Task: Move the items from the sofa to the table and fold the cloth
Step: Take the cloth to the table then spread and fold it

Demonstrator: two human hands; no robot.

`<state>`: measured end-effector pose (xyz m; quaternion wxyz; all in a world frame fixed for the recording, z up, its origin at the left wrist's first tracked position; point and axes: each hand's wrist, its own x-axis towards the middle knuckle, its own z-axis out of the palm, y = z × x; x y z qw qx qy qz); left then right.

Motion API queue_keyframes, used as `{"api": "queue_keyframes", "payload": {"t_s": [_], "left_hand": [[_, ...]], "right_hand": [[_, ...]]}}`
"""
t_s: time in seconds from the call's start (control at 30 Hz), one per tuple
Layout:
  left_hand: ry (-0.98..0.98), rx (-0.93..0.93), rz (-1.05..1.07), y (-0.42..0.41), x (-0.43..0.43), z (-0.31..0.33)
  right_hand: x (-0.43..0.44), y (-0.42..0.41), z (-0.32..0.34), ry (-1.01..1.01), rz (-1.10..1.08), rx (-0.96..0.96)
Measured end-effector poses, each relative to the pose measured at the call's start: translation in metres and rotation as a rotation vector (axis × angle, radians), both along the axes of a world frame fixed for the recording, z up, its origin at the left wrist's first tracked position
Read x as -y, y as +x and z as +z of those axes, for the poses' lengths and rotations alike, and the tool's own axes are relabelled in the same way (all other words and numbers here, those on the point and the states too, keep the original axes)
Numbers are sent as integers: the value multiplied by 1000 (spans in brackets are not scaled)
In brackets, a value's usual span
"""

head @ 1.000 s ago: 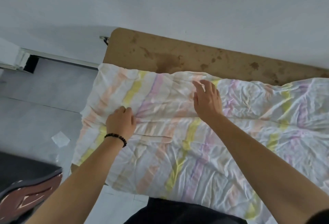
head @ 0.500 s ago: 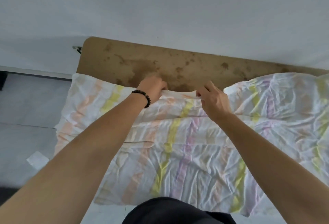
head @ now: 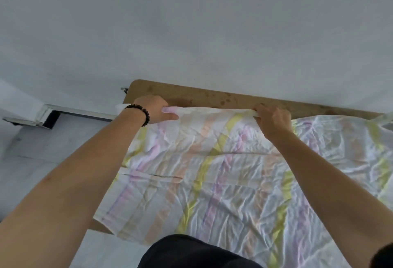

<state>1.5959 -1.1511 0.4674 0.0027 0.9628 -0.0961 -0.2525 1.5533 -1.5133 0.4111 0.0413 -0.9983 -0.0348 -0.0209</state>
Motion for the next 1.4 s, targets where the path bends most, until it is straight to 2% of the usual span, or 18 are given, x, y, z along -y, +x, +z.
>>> {"api": "queue_keyframes", "payload": {"t_s": [0.13, 0.2, 0.27, 0.37, 0.43, 0.5, 0.6, 0.67, 0.73, 0.83, 0.9, 0.97, 1.03, 1.13, 1.23, 1.3, 1.33, 1.4], "left_hand": [[8, -134, 105, -7, -8, 13], [-189, -184, 253, -7, -10, 10], [-486, -203, 427, -4, -11, 6], [-692, -38, 511, 7, -11, -1], [-629, 220, 529, 21, -15, -8], [-573, 382, 588, 38, -19, -15], [-452, 397, 576, 68, -25, -34], [-333, 366, 558, 88, -26, -51], [-313, 370, 598, 107, -26, -69], [-361, 490, 582, 133, -27, -99], [-355, 505, 589, 149, -33, -124], [-306, 440, 631, 157, -38, -151], [-263, 404, 687, 160, -41, -172], [-343, 531, 764, 156, -37, -189], [-385, 659, 856, 132, -13, -193], [-370, 721, 821, 100, 15, -197], [-365, 707, 767, 80, 28, -200], [-293, 562, 601, 41, 46, -211]], "right_hand": [[23, 6, 0, -50, -109, -183], [35, 7, -4, -31, -170, -224], [44, 8, -7, 9, -193, -238], [45, 7, -4, 61, -221, -263], [43, 7, -3, 155, -208, -232], [43, 5, -11, 250, -144, -213], [41, 12, -24, 291, -88, -341], [38, 28, -34, 293, -95, -339], [34, 52, -42, 312, -111, -151], [17, 95, -55, 346, -174, 198], [1, 117, -67, 392, -261, 294], [-13, 126, -84, 436, -336, 328], [-21, 127, -112, 469, -357, 263], [-32, 114, -153, 444, -289, 40], [-34, 96, -170, 487, -235, 129], [-34, 80, -162, 410, -288, 238], [-32, 70, -160, 376, -332, 224], [-29, 44, -158, 346, -420, 64]]}}
